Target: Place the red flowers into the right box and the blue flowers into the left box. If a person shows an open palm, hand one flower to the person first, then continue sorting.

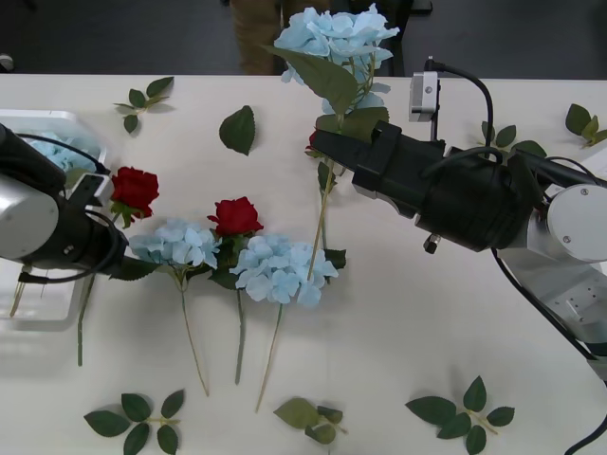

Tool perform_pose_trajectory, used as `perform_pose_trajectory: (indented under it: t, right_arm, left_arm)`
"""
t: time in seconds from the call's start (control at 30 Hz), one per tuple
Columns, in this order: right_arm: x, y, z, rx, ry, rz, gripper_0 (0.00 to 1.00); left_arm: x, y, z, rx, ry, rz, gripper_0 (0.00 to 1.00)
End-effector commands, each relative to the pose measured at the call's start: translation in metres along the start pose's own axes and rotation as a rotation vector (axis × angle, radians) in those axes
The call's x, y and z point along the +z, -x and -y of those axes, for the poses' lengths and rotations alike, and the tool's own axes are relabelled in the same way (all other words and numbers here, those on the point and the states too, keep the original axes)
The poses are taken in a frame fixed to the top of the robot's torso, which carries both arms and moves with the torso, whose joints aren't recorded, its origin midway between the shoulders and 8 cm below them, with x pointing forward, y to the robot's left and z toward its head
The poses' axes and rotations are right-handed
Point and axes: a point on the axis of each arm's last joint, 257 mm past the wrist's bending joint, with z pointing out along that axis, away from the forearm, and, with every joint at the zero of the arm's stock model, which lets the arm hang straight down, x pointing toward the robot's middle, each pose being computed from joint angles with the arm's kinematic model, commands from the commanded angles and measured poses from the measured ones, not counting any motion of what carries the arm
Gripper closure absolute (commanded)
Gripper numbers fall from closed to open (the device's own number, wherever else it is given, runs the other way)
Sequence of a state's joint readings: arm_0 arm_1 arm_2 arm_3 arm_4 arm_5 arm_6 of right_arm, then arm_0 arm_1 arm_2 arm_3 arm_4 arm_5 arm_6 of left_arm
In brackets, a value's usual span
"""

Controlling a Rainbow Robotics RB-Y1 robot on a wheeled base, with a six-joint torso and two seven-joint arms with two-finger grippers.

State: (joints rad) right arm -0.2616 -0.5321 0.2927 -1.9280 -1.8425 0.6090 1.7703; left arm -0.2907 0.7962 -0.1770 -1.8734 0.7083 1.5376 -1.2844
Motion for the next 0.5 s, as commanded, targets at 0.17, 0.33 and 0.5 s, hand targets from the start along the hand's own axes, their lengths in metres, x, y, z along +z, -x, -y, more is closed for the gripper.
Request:
perform_pose_trajectory:
  t: [0.17,0.33,0.5]
  right_arm:
    - [-0.017,0.015,0.027,-0.292,-0.141,-0.064,1.0]
    - [-0.065,0.013,0.102,-0.419,-0.369,-0.217,1.0]
    - [-0.12,0.013,0.166,-0.527,-0.611,-0.38,1.0]
  left_arm:
    - [-0.088,0.088,0.037,0.15,-0.255,0.331,1.0]
    - [-0.118,0.115,0.092,0.264,-0.468,0.515,1.0]
    - [-0.155,0.133,0.158,0.332,-0.732,0.699,1.0]
